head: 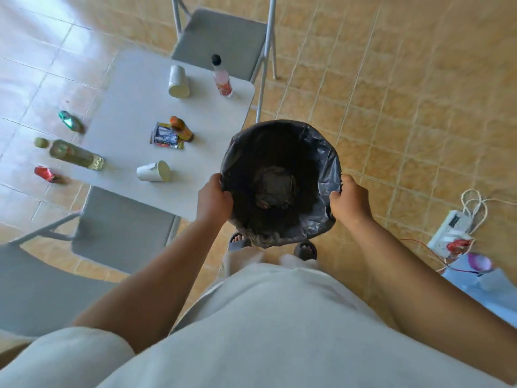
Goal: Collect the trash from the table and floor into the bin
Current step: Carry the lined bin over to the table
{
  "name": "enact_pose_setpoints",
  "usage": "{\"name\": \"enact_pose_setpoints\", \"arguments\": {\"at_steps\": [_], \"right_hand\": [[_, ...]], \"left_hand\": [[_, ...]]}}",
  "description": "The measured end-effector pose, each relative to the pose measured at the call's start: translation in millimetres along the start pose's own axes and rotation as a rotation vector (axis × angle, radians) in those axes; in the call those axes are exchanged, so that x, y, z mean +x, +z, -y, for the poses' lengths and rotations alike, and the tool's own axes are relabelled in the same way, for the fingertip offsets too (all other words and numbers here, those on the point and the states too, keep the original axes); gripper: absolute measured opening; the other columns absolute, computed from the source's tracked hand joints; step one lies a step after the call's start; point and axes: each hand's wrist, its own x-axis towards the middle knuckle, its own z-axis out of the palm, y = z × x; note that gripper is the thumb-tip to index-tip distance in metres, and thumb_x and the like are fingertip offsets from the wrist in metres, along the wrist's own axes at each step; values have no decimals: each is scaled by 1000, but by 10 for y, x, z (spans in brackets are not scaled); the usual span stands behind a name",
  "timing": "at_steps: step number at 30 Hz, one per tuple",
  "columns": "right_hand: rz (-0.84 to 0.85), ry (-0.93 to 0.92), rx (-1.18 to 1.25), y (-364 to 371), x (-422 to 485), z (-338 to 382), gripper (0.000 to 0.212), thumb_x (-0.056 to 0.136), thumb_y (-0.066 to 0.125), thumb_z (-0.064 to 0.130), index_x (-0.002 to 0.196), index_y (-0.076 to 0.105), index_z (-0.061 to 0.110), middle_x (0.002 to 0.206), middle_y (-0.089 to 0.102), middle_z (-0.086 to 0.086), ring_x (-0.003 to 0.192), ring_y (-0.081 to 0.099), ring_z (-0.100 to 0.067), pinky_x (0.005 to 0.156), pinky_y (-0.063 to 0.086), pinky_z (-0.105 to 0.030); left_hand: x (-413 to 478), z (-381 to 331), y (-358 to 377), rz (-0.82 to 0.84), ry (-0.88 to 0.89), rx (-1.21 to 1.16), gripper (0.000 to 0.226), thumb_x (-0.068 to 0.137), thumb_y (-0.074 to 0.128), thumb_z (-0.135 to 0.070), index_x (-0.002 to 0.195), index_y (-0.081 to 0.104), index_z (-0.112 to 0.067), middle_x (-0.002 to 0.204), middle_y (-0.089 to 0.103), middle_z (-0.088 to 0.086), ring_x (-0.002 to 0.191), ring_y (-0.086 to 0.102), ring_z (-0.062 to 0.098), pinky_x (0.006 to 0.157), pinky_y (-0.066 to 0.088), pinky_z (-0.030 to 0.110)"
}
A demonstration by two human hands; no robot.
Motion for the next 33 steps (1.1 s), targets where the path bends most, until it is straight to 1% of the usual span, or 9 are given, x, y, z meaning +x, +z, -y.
{"name": "enact_pose_setpoints", "arguments": {"at_steps": [4, 12, 14, 18, 22, 25, 28, 31, 33], "right_hand": [[34, -115, -47, -156, 5, 233, 38, 94, 46, 10, 132, 47, 7, 103, 64, -18, 79, 58, -32, 61, 45, -32], [154, -311, -93, -294, 189, 653, 38, 95, 47, 9, 133, 49, 5, 118, 63, -20, 99, 63, -37, 69, 47, -31], [199, -353, -109, -261, 247, 784, 38, 95, 47, 9, 133, 49, 5, 120, 62, -19, 100, 63, -36, 71, 49, -33], [255, -424, -172, -95, 347, 1081, 35, 93, 45, 6, 128, 52, 5, 115, 63, -19, 96, 62, -36, 67, 42, -30], [304, -469, -252, 138, 440, 1424, 33, 94, 46, 7, 127, 51, 7, 116, 62, -19, 94, 61, -34, 69, 45, -31], [362, -476, -338, 306, 462, 1667, 37, 95, 47, 8, 132, 47, 8, 124, 58, -19, 105, 60, -37, 77, 50, -35], [425, -495, -396, 444, 531, 1904, 34, 97, 47, 10, 131, 46, 9, 124, 58, -17, 104, 60, -35, 81, 54, -39], [451, -532, -447, 582, 647, 2148, 31, 97, 49, 10, 127, 48, 10, 122, 58, -16, 103, 60, -34, 77, 52, -35], [467, -548, -480, 665, 701, 2278, 27, 96, 48, 8, 123, 49, 10, 121, 58, -16, 102, 60, -35, 73, 49, -33]], "left_hand": [[-59, 16, -161, -65, -18, -26, 40, 88, 47, -4, 126, 54, -12, 111, 65, 14, 92, 59, 31, 76, 48, 33], [-314, 151, -294, -208, -179, -116, 35, 89, 47, -6, 122, 56, -14, 99, 58, 1, 82, 50, 18, 69, 42, 32], [-374, 236, -309, -246, -210, -139, 34, 90, 48, -6, 122, 56, -14, 98, 59, 2, 81, 51, 19, 67, 43, 31], [-415, 435, -323, -316, -278, -184, 30, 90, 48, -5, 119, 56, -10, 93, 57, 2, 82, 54, 22, 68, 44, 34], [-321, 666, -355, -327, -354, -259, 25, 94, 50, -5, 117, 56, -11, 91, 58, 2, 72, 51, 10, 57, 42, 21], [-258, 838, -393, -332, -410, -301, 22, 94, 50, -4, 113, 56, -13, 87, 57, -2, 70, 52, 9, 59, 42, 19], [-184, 993, -427, -350, -464, -347, 19, 93, 51, -3, 104, 55, -18, 76, 52, -10, 65, 50, 6, 51, 35, 14], [-135, 1090, -425, -338, -512, -382, 17, 93, 52, -6, 101, 52, -21, 79, 55, -6, 70, 56, 12, 52, 43, 19], [-129, 1113, -420, -333, -571, -431, 15, 94, 53, -6, 101, 53, -20, 83, 59, -2, 74, 59, 16, 64, 54, 30]]}}
